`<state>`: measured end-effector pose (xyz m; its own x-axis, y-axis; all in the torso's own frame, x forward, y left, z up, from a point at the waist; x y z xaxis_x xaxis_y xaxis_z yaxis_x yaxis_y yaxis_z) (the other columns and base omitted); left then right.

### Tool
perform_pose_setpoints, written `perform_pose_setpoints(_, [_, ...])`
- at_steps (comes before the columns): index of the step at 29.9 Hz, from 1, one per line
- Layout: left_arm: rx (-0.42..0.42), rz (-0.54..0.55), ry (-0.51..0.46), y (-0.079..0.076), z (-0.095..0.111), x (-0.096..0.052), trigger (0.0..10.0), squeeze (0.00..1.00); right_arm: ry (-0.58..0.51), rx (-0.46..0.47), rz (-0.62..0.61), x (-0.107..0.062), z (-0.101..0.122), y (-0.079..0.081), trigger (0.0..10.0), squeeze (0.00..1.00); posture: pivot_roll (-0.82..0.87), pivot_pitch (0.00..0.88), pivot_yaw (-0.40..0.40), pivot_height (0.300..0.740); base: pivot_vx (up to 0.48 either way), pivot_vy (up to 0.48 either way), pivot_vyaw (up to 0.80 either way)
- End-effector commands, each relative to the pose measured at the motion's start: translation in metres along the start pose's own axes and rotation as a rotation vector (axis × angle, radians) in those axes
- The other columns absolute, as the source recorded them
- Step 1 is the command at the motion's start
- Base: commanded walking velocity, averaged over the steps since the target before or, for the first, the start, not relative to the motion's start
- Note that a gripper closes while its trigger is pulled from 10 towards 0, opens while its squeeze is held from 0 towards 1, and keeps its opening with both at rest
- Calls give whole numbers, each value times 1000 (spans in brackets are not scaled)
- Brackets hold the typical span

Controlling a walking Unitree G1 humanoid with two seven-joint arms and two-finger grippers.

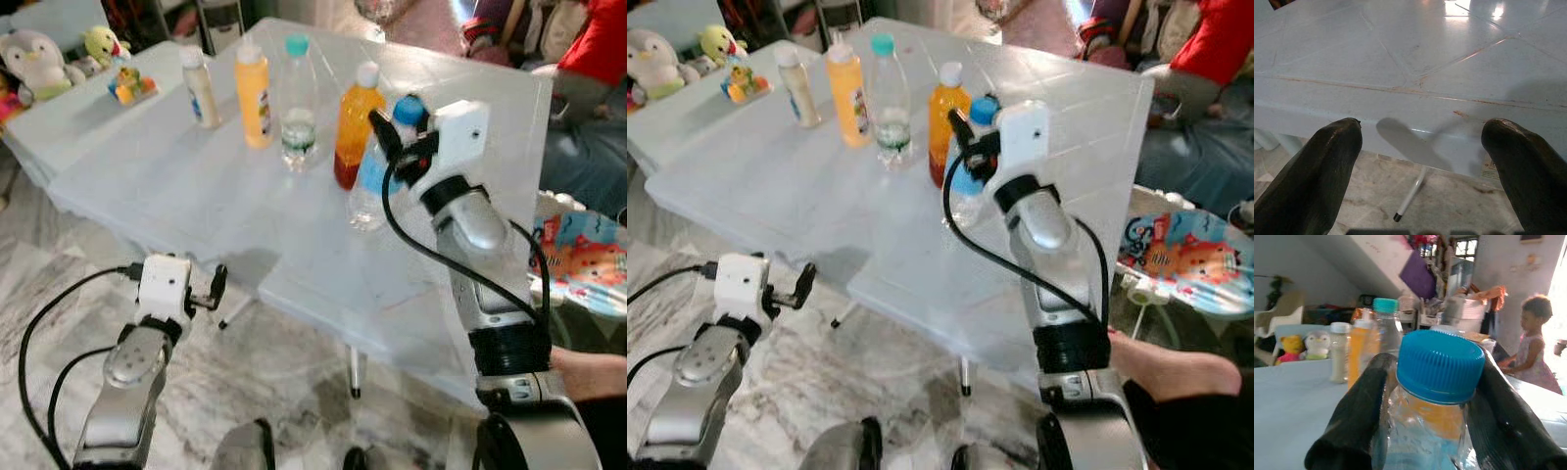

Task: Restocking fridge

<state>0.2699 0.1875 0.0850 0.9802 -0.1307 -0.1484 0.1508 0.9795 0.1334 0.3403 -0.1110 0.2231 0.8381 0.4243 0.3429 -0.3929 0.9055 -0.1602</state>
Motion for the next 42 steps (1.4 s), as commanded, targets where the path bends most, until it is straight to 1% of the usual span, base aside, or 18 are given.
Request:
perform_pose_setpoints(1, [-5, 12, 13, 1, -3, 1, 10000, 0, 41, 26, 40, -7, -9, 11, 10000, 0, 62, 65, -9, 740, -262, 266, 0])
perform_pose_setpoints(3, [-9, 17, 10, 0, -3, 2, 10000, 0, 69, 51, 35, -20, -18, 20, 10000, 0, 63, 63, -18, 740, -262, 292, 0])
perform_pose_setpoints(4, [-12, 22, 7, 0, -3, 2, 10000, 0, 89, 77, 4, -25, -25, 21, 10000, 0, 67, 63, -24, 740, -270, 292, 0])
perform_pose_setpoints(5, [-12, 22, 7, 0, -3, 2, 10000, 0, 89, 77, 4, -25, -25, 21, 10000, 0, 67, 63, -24, 740, -270, 292, 0])
perform_pose_setpoints(7, [-17, 32, 4, 1, -3, 2, 10000, 0, 124, 104, -63, -36, -32, 21, 10000, 0, 66, 49, -31, 740, -268, 306, 0])
perform_pose_setpoints(8, [-17, 32, 4, 1, -3, 2, 10000, 0, 124, 104, -63, -36, -32, 21, 10000, 0, 66, 49, -31, 740, -266, 319, 0])
perform_pose_setpoints(9, [-26, 47, 4, 3, -5, 2, 10000, 0, 158, 123, -144, -48, -39, 18, 10000, 0, 65, 43, -31, 740, -274, 330, 0])
perform_pose_setpoints(10, [-27, 53, 4, 3, -6, 2, 10000, 0, 167, 121, -171, -53, -41, 16, 10000, 0, 62, 37, -28, 740, -277, 364, 0])
perform_pose_setpoints(13, [-32, 60, 3, 3, -7, 2, 10000, 0, 193, 109, -223, -65, -46, 9, 10000, 0, 52, 32, -27, 740, -277, 366, 0])
perform_pose_setpoints(16, [-34, 60, 1, 2, -8, 6, 10000, 0, 226, 73, -261, -76, -52, -1, 10000, 0, 37, 23, -33, 740, -275, 368, 0])
perform_pose_setpoints(24, [-37, 62, -14, 0, -5, 11, 10000, 0, 229, 57, -249, -80, -52, -2, 10000, 0, 33, 20, -40, 740, -275, 367, 66])
perform_pose_setpoints(29, [-37, 68, -17, 2, -7, 9, 10000, 0, 236, 55, -234, -83, -54, 1, 10000, 0, 36, 21, -45, 740, -201, 324, 791])
perform_pose_setpoints(33, [-35, 80, -13, 5, -9, 8, 10000, 0, 262, 60, -224, -90, -63, 4, 10000, 0, 37, 21, -47, 740, 0, 0, 791])
perform_pose_setpoints(36, [-11, 109, -8, 13, -11, 6, 10000, 0, 297, 71, -231, -97, -74, 9, 10000, 0, 36, 14, -45, 740, 0, 0, 788])
perform_pose_setpoints(39, [-10, 114, -15, 17, -12, 4, 10000, 0, 308, 73, -230, -100, -78, 10, 10000, 0, 35, 9, -45, 740, 0, 0, 788])
perform_pose_setpoints(40, [22, 110, -15, 19, -12, 4, 10000, 0, 312, 74, -231, -101, -80, 9, 10000, 0, 41, 8, -51, 740, 0, 0, 788])
perform_pose_setpoints(42, [33, 105, -18, 18, -11, 5, 10000, 0, 315, 75, -232, -101, -81, 8, 10000, 0, 46, 7, -56, 740, 0, 0, 788])
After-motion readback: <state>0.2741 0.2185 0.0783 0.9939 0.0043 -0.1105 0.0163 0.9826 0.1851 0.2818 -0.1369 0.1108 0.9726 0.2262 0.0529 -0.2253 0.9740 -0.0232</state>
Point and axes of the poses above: a point about 5 cm out from each wrist's last joint towards the gripper, its own x axis pointing out of the wrist towards the gripper, its own z axis along the axis of the wrist's last joint, y = z × x, the point moved 1 cm from there along x, pointing out of the wrist towards the gripper, and after that the axes turned 1 degree about -x, right-handed, at the moved point
